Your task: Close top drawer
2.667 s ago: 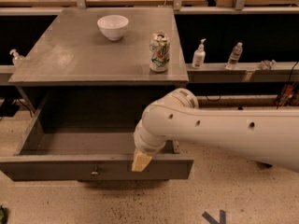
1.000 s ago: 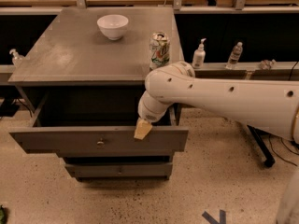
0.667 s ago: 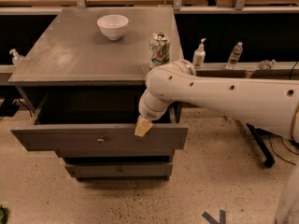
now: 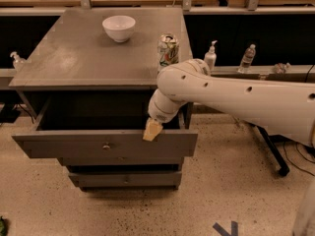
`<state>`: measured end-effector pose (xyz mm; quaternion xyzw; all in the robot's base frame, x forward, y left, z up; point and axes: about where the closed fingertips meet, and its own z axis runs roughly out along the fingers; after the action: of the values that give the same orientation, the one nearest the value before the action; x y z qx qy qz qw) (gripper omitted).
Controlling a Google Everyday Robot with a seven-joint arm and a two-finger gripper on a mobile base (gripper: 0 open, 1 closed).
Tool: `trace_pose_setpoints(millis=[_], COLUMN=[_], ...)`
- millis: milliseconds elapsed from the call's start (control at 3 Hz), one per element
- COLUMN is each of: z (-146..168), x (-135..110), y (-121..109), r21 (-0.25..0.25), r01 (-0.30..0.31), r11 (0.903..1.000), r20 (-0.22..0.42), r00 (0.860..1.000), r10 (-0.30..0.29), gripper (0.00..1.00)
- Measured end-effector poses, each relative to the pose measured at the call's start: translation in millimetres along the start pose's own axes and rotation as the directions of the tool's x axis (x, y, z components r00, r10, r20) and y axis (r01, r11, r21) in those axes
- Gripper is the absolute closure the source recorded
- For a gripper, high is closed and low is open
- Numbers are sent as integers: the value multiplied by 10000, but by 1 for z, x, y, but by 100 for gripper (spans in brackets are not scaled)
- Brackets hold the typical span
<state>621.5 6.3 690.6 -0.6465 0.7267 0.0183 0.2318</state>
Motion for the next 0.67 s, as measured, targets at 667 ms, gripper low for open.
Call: trace_pose_setpoints(millis=[667], z=[-58], x=[0], y=[42], r21=[192], r01=[-55], r11=[9998], r20=[1748], r00=[9846], r10=[21], gripper=[40])
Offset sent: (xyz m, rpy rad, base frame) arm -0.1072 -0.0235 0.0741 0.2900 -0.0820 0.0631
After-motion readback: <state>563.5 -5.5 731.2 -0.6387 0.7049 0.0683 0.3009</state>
